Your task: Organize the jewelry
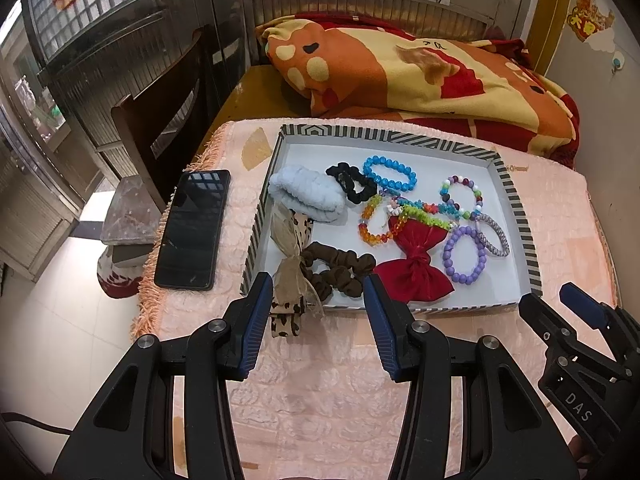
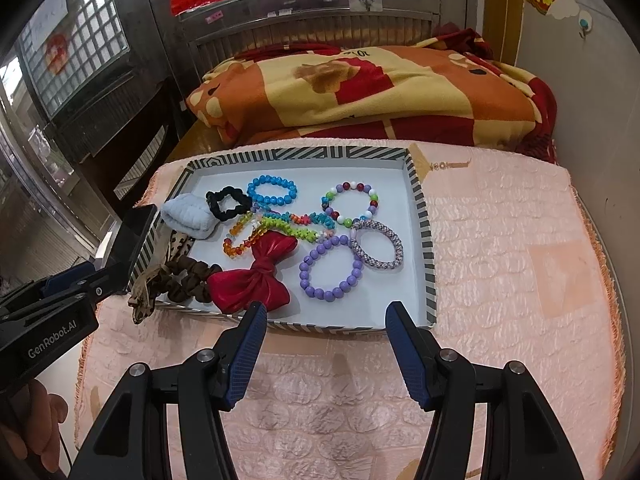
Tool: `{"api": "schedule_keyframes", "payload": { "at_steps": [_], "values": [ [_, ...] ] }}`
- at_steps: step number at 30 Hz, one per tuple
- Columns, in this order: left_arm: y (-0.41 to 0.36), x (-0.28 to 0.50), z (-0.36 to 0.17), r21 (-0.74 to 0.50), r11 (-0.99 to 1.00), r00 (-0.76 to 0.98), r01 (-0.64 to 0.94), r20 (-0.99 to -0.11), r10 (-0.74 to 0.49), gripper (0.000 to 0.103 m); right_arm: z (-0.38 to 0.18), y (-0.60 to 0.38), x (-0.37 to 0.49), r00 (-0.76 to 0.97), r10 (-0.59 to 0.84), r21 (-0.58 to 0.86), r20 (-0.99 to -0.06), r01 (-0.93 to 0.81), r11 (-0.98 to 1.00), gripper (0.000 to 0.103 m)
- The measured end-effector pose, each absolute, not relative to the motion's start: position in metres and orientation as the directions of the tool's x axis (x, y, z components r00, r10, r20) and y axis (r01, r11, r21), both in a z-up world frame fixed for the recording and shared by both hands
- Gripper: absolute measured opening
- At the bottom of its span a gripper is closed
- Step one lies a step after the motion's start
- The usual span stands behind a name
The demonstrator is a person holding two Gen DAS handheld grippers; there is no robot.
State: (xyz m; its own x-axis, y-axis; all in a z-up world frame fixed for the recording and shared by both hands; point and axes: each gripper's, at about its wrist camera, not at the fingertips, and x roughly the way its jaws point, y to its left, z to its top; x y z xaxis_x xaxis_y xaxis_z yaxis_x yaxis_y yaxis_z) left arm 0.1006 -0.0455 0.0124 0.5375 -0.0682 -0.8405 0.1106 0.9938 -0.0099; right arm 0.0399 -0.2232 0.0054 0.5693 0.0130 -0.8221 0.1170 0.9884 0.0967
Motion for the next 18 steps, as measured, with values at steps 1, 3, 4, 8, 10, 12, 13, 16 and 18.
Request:
{"api": "schedule_keyframes", "payload": {
  "at_steps": [1,3,4,8,10,12,13,16,18],
  "values": [
    [-0.0454,0.1006,0.0125,-0.010,0.994,0.538,0.110,-0.840,-0.068,0.047,0.0061,-0.2227,0.0399,0.569,0.014,0.097,-0.822,0.117,0.988,0.059],
    [-0.0452,0.1008,0.0125,-0.012,0.994,0.537,0.111,-0.841,-0.070,0.047,0.0055,-0.2231,0.0404,0.567,0.015,0.098,-0.824,0.115,0.988,0.059],
    [-0.0451,0.1009,0.0124,-0.009,0.994,0.536,0.113,-0.841,-0.069,0.047,0.0052,-0.2230,0.0407,0.565,0.016,0.098,-0.825,0.115,0.988,0.059],
    [-0.0475,0.1011,0.0105,-0.007,0.994,0.531,0.113,-0.845,-0.066,0.047,0.0046,-0.2231,0.0419,0.564,0.018,0.100,-0.825,0.115,0.988,0.059],
    [-0.0481,0.1017,0.0097,-0.007,0.994,0.529,0.111,-0.846,-0.065,0.047,0.0044,-0.2230,0.0419,0.564,0.018,0.099,-0.826,0.114,0.989,0.059],
    [-0.0483,0.1020,0.0095,-0.007,0.994,0.529,0.110,-0.846,-0.065,0.047,0.0037,-0.2230,0.0422,0.563,0.017,0.099,-0.826,0.115,0.988,0.059],
    [-0.0482,0.1020,0.0095,-0.007,0.994,0.530,0.110,-0.846,-0.064,0.047,0.0042,-0.2230,0.0423,0.563,0.018,0.099,-0.826,0.114,0.988,0.059],
    [-0.0477,0.1029,0.0083,-0.012,0.994,0.523,0.106,-0.850,-0.067,0.047,0.0034,-0.2231,0.0428,0.559,0.019,0.099,-0.829,0.113,0.989,0.059],
    [-0.0476,0.1044,0.0061,-0.014,0.994,0.518,0.105,-0.853,-0.066,0.047,0.0021,-0.2229,0.0441,0.557,0.020,0.100,-0.830,0.113,0.989,0.059]
  ]
}}
